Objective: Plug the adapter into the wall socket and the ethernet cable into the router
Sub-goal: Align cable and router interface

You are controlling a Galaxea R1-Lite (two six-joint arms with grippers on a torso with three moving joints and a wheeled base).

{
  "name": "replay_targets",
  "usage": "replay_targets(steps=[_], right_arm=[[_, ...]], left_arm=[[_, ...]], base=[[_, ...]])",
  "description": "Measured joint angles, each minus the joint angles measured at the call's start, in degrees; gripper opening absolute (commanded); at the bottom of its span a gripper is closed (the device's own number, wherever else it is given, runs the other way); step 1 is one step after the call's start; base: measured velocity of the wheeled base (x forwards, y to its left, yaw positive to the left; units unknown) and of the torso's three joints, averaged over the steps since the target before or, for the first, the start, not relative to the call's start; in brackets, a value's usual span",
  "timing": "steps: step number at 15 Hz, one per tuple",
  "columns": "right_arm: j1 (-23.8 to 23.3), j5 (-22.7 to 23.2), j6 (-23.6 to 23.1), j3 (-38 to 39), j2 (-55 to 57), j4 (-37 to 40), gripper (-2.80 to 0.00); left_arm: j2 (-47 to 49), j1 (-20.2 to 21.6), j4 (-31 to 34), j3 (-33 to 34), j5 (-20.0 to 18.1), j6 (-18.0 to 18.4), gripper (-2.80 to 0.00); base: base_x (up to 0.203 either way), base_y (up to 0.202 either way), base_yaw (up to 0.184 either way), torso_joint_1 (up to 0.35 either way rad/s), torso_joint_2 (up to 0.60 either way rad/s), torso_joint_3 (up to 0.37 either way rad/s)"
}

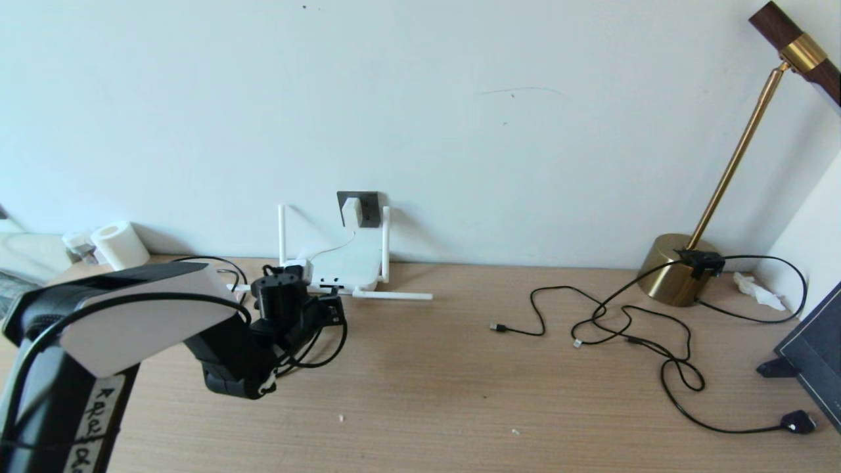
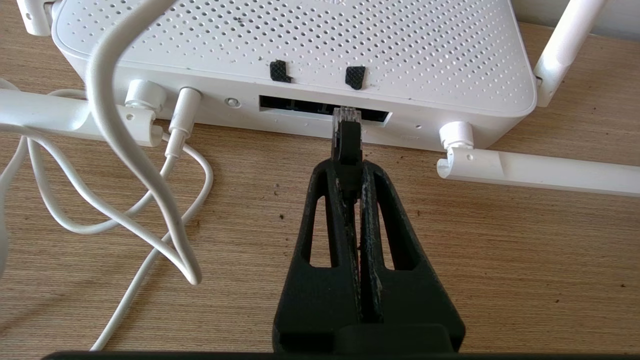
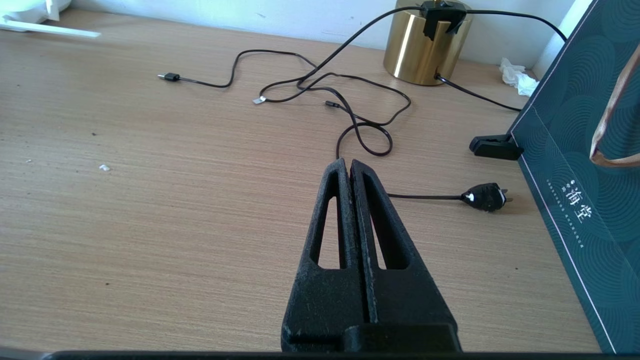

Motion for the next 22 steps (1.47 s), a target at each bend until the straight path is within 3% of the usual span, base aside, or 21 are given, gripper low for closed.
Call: replay_targets(steps=[22], right_arm=[[0.0, 0.0, 0.0, 0.0, 0.0, 0.0, -2.8]], left_arm=[[0.0, 0.0, 0.0, 0.7, 0.1, 0.0, -2.8]], base=[[0.0, 0.0, 0.0, 0.0, 0.0, 0.0]])
